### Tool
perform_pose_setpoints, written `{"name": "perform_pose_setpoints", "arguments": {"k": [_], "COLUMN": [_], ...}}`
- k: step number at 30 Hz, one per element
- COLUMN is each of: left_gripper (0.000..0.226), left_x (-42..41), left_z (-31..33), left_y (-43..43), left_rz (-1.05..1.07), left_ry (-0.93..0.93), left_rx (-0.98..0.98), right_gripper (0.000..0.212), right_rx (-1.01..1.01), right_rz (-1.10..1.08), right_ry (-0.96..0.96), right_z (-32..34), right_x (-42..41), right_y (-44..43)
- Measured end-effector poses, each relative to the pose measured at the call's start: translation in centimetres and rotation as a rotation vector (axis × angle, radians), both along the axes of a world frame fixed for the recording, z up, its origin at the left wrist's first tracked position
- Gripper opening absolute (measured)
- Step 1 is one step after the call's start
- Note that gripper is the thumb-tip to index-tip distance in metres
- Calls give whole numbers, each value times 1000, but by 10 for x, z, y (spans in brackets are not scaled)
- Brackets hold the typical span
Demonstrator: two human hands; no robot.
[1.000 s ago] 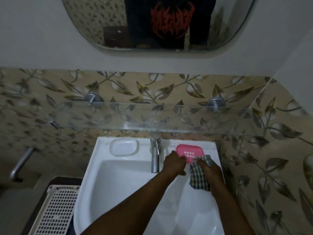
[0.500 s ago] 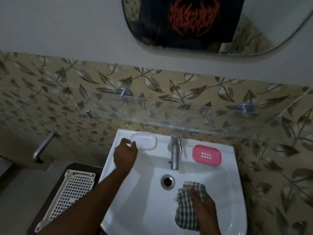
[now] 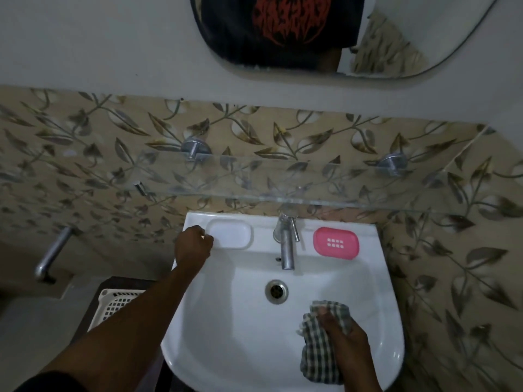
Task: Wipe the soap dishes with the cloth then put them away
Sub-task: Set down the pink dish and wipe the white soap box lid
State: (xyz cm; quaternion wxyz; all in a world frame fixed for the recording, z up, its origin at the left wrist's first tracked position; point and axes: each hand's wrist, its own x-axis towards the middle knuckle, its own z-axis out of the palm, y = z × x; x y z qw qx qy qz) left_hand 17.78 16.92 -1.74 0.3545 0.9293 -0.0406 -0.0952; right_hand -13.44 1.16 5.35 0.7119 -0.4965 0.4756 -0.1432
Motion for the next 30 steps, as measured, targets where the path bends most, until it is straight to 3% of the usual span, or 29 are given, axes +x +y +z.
{"name": "perform_pose_setpoints", "arguments": {"k": [8, 12, 15, 22, 30], "left_gripper": [25, 13, 17, 20, 23], "left_x": [-59, -83, -96, -117, -133], "left_z": [49, 80, 94, 103, 113], "left_y": [12, 17, 19, 10, -9], "left_rz": [-206, -268, -278, -198, -156], "left_ry": [-294, -442, -561, -524, -570], "left_rx": [170, 156, 125, -20, -147], "right_gripper": [19, 25, 27, 24, 39], "right_rx": [-32, -43, -50, -38, -16], "right_rz": [14, -17, -26, -51, -72], "right_ry": [-12, -10, -6, -36, 1], "right_z": [20, 17, 14, 12, 0], "right_x": [-6, -10, -14, -23, -36], "right_y": [8, 10, 10, 14, 11]}}
